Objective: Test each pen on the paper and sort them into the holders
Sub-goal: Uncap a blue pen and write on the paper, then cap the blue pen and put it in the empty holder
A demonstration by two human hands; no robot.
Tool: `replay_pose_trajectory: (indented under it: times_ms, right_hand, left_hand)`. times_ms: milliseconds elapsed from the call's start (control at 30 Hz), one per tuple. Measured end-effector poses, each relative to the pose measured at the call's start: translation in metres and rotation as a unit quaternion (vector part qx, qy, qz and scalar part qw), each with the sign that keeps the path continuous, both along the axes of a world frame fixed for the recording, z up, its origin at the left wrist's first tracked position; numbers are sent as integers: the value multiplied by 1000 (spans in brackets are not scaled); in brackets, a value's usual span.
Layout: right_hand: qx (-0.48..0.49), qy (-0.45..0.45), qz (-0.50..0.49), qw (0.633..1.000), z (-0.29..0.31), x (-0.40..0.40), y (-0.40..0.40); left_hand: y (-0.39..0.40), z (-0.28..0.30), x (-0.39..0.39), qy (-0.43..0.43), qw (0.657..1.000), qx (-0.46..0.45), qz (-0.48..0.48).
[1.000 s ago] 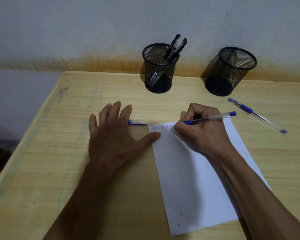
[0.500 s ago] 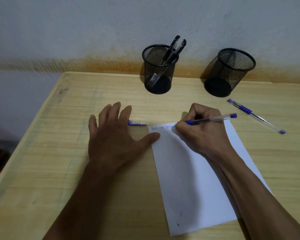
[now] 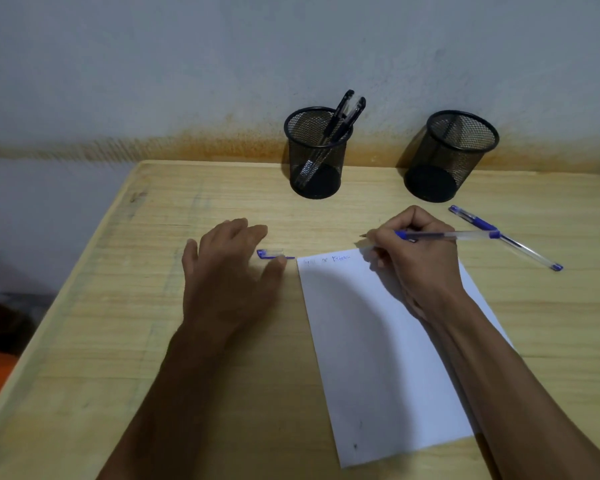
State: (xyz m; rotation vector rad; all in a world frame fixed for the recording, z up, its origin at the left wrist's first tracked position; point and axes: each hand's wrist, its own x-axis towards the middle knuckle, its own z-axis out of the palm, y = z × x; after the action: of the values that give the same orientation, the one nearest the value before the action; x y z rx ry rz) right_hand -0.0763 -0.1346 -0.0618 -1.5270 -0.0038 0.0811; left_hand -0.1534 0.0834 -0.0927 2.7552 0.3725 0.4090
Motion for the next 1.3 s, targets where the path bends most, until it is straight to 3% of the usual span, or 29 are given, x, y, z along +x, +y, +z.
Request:
replay_pose_trajectory:
  times_ms: [200, 500, 667, 733, 933, 1300]
  right_hand:
    - [130, 76, 2, 989, 19, -2, -5]
    - [46, 3, 7, 999, 39, -64, -34]
    - [27, -42, 22, 999, 57, -102, -46]
    - [38, -52, 37, 997, 70, -110, -50]
    - [11, -115, 13, 993, 90, -127, -67]
    - [-42, -118, 18, 992, 78, -125, -85]
  left_hand:
    - [7, 0, -6, -51, 995, -84, -3]
    - [-15, 21, -21, -104, 991, -83, -17]
    - [-54, 54, -50, -155, 944, -290, -33]
    - [-70, 65, -56, -159, 929, -330, -56]
    - [-94, 84, -66, -161, 918, -342, -122]
    - [-118, 88, -73, -152, 915, -321, -189]
